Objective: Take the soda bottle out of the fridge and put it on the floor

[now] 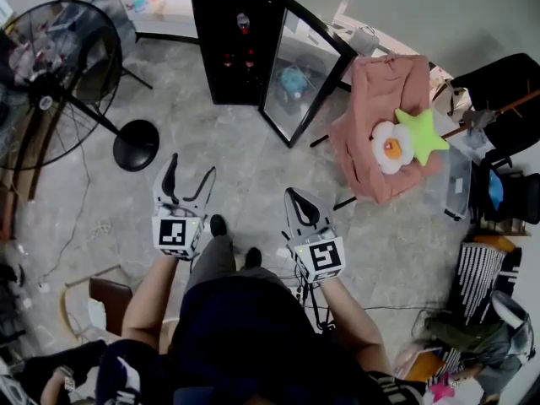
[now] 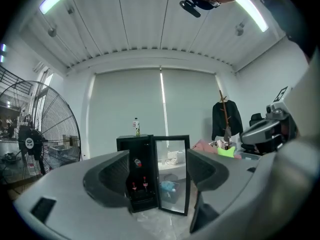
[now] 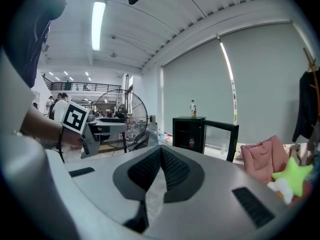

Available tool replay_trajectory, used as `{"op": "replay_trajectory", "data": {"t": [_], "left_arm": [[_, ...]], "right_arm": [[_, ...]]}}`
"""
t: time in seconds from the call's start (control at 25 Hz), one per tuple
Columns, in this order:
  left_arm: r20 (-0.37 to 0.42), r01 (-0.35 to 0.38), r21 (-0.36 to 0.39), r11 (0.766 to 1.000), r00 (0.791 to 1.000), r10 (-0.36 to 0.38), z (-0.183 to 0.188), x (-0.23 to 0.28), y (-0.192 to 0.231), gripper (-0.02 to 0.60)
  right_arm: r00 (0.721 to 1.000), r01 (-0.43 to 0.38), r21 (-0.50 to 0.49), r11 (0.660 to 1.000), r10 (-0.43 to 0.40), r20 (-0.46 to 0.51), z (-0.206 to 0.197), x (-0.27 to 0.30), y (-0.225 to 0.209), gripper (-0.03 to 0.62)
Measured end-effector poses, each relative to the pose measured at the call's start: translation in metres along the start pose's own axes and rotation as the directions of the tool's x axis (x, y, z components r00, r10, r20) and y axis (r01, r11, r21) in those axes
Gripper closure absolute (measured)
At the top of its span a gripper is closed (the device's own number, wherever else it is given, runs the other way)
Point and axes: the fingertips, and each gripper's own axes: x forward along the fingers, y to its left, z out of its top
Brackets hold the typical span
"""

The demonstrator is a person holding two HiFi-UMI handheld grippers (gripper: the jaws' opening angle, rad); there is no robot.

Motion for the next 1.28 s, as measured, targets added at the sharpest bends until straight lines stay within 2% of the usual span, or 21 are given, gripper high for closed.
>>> {"op": "replay_trajectory", "data": {"t": [0.16,0.28,0.44,0.64,0.92,1.16,1.28], "left_arm": [[0.009,0.011,-0.005,1.000,1.000,-0.011,-0.002,0.045,0.029,0.235],[0.019,0.045,-0.003,0.999,0.999,-0.045,-0.004,0.083,0.053,0.235],[-0.010,0.085,0.000,0.996,0.996,-0.085,-0.013,0.135,0.083,0.235],[-0.021,0.102,0.017,0.995,0.995,-0.102,-0.024,0.194,0.116,0.235],[-0.071,0.078,0.023,0.997,0.995,-0.076,-0.045,0.284,0.142,0.235],[-0.108,0.025,0.032,0.999,0.994,-0.022,-0.069,0.358,0.164,0.235],[-0.119,0.032,0.022,0.999,0.992,-0.029,-0.085,0.397,0.172,0.235]], "right_arm": [[1.000,0.019,-0.004,1.000,-0.019,0.002,0.008,0.044,-0.014,0.577],[0.999,0.045,0.000,0.999,-0.045,0.003,0.016,0.088,-0.024,0.577],[0.998,0.067,-0.008,0.998,-0.068,-0.017,0.023,0.148,-0.038,0.577],[0.996,0.081,-0.020,0.996,-0.082,-0.020,0.027,0.207,-0.058,0.577],[0.999,0.025,-0.016,1.000,-0.025,-0.048,0.021,0.282,-0.104,0.577],[0.995,-0.050,-0.019,0.999,0.048,-0.087,0.014,0.340,-0.144,0.577],[0.993,-0.058,-0.029,0.998,0.054,-0.108,0.007,0.369,-0.162,0.577]]}}
